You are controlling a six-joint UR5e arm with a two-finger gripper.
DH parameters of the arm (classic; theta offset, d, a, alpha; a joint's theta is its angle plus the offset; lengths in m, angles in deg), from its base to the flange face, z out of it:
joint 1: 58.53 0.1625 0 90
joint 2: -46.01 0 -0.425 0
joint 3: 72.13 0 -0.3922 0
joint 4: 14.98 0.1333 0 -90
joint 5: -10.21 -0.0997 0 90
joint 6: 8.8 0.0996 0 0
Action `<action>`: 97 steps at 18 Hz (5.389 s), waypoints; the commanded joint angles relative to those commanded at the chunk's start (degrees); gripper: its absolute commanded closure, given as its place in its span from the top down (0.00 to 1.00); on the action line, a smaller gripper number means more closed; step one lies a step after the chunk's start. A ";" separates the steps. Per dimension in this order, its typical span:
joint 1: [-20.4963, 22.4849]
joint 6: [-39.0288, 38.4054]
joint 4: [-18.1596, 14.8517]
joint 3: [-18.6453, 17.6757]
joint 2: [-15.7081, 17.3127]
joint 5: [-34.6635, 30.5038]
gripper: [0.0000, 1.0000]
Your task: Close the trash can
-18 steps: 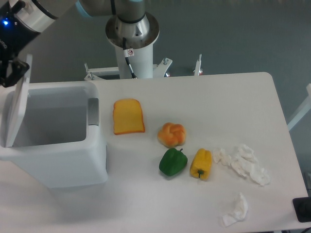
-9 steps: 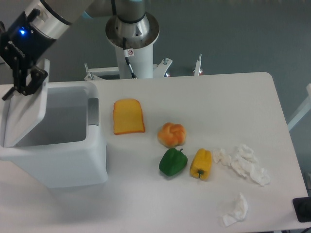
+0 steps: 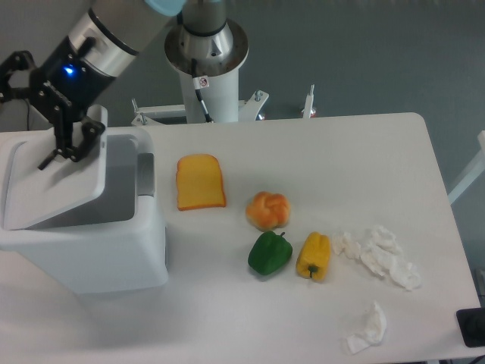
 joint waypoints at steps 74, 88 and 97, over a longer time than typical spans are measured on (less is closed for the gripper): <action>4.40 2.81 -1.23 -4.04 0.70 -1.32 1.00; 5.19 2.20 -2.90 -5.19 2.11 -1.14 1.00; 5.36 2.20 -2.99 -5.54 2.11 -1.23 1.00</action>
